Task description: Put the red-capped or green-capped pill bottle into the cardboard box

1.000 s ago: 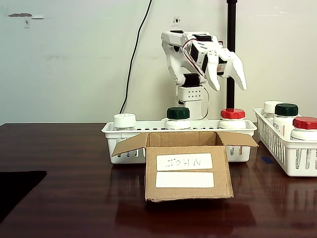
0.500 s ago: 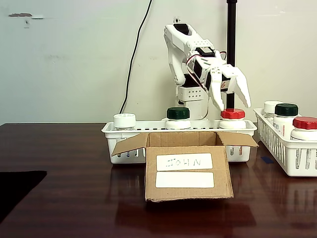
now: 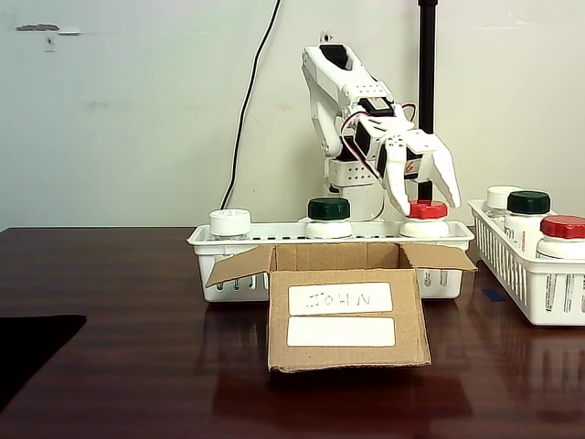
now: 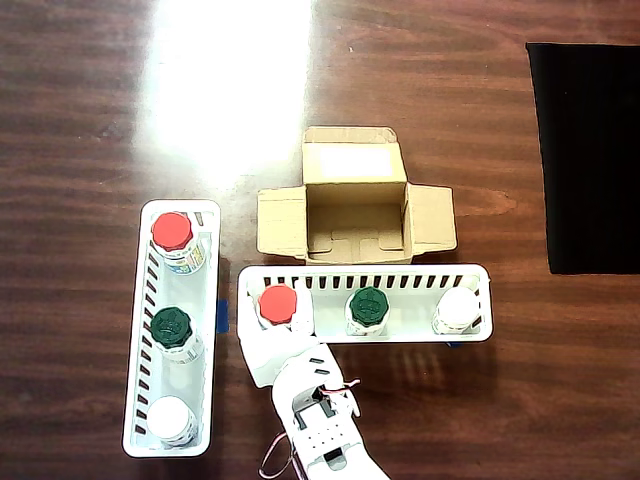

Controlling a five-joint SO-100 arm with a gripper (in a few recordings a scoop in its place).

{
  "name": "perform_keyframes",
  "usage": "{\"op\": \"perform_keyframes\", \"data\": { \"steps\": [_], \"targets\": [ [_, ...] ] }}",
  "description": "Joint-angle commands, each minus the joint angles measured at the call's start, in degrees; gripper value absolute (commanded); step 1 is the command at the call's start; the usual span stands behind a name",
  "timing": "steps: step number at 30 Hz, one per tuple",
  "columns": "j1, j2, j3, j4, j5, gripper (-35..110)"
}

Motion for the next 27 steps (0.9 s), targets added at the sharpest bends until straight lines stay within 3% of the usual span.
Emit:
{"op": "perform_keyframes", "data": {
  "steps": [1,13,16,23,27],
  "targets": [
    [-0.5,-1.7,-0.7,-5.5,0.7,57],
    [1.8,1.5,2.3,-6.1,3.6,54],
    [2.4,2.3,2.5,-6.1,4.0,42],
    [3.6,5.2,3.2,-5.9,3.4,-6],
    [5.0,7.9,3.0,-4.0,3.5,1]
  ]
}}
